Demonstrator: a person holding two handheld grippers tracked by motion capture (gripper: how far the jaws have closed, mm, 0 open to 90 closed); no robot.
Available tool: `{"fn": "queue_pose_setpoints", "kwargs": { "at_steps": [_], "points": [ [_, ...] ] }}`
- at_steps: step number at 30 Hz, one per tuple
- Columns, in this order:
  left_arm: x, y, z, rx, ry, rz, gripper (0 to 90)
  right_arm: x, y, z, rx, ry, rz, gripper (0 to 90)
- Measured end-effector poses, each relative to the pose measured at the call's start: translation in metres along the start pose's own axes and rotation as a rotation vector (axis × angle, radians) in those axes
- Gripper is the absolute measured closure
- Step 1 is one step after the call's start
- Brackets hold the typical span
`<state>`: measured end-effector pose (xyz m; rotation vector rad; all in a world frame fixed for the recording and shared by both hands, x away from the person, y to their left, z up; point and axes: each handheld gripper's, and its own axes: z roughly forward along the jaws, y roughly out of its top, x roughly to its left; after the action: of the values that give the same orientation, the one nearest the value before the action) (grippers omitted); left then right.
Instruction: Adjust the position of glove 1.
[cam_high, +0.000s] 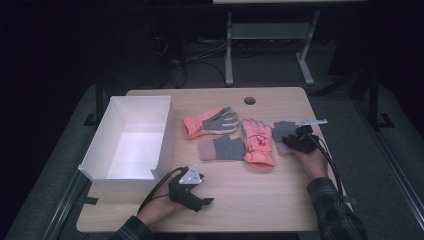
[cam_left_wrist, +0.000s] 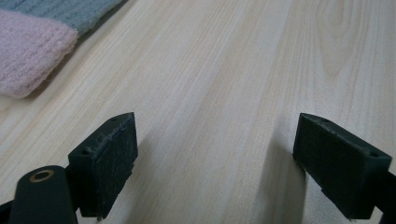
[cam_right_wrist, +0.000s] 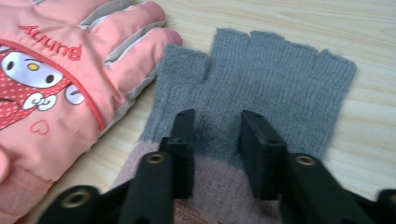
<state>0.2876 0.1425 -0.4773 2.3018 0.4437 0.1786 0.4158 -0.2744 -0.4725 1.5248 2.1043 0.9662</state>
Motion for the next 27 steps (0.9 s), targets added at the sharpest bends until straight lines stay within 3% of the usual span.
{"fn": "queue_pose_setpoints", "kwargs": {
  "at_steps": [3,4,7,12,15,27],
  "points": [
    [0.0,0.0,0.0,0.0,0.0,0.0,13.2,0.0,0.0,0.0,0.004,-0.004,-0.007,75.5],
    [0.0,0.0,0.0,0.0,0.0,0.0,13.2,-0.002,0.0,-0.001,0.01,0.006,-0.005,82.2],
    [0.0,0.0,0.0,0.0,0.0,0.0,13.2,-0.003,0.0,-0.001,0.007,0.015,-0.006,85.0],
    [0.0,0.0,0.0,0.0,0.0,0.0,13.2,-0.006,0.001,-0.004,-0.003,0.045,0.012,86.2],
    [0.0,0.0,0.0,0.0,0.0,0.001,13.2,-0.008,0.003,-0.015,-0.023,0.071,0.025,86.4],
    [0.0,0.0,0.0,-0.001,0.0,0.002,13.1,0.005,0.003,-0.059,-0.085,0.106,-0.017,86.3]
  ]
}}
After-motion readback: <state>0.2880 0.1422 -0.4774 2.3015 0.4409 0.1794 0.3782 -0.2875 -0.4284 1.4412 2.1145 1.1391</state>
